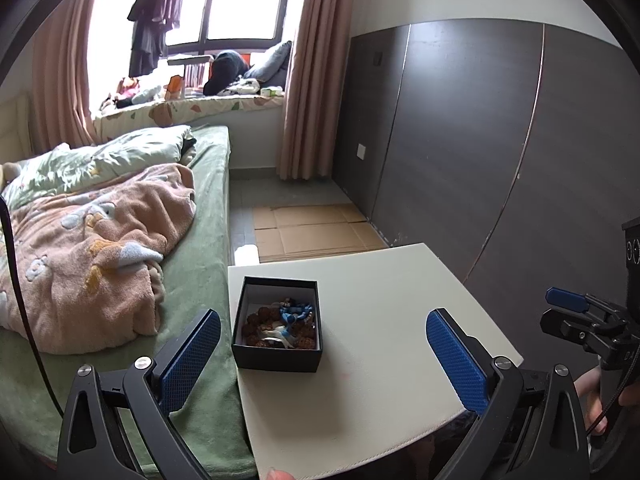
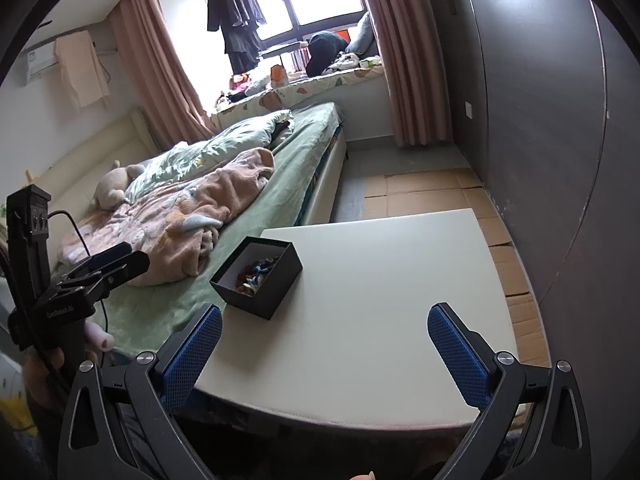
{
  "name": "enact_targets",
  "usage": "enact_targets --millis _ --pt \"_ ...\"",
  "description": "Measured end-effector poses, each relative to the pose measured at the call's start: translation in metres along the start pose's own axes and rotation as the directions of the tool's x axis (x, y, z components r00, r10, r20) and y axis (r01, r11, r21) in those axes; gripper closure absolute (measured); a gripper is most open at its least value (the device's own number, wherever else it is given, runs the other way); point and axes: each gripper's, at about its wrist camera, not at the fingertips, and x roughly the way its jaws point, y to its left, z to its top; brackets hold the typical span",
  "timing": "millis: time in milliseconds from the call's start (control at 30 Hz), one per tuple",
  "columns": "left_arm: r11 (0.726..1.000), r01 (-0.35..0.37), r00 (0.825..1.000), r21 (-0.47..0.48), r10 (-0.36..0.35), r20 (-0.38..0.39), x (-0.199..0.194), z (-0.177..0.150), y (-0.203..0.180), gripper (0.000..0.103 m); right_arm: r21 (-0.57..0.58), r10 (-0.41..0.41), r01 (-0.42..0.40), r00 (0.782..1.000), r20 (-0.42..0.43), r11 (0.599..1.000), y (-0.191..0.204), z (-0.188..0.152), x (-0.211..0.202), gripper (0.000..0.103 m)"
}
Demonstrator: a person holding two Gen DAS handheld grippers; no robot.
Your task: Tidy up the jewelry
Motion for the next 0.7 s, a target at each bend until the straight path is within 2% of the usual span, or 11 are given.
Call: enact_targets --millis 300,700 --pt "1.000 0.015 1.000 0.024 -0.015 -0.010 0.003 -0.001 -0.008 0.000 0.076 -0.023 0.018 0.998 0.063 0.997 -0.016 0.004 -0.020 0.000" --pt "1.000 0.016 1.000 0.017 -0.016 -0.001 0.000 0.000 -0.008 0.000 0.066 -0.033 0.029 0.998 0.055 0.997 -0.011 0.003 -0.018 0.000"
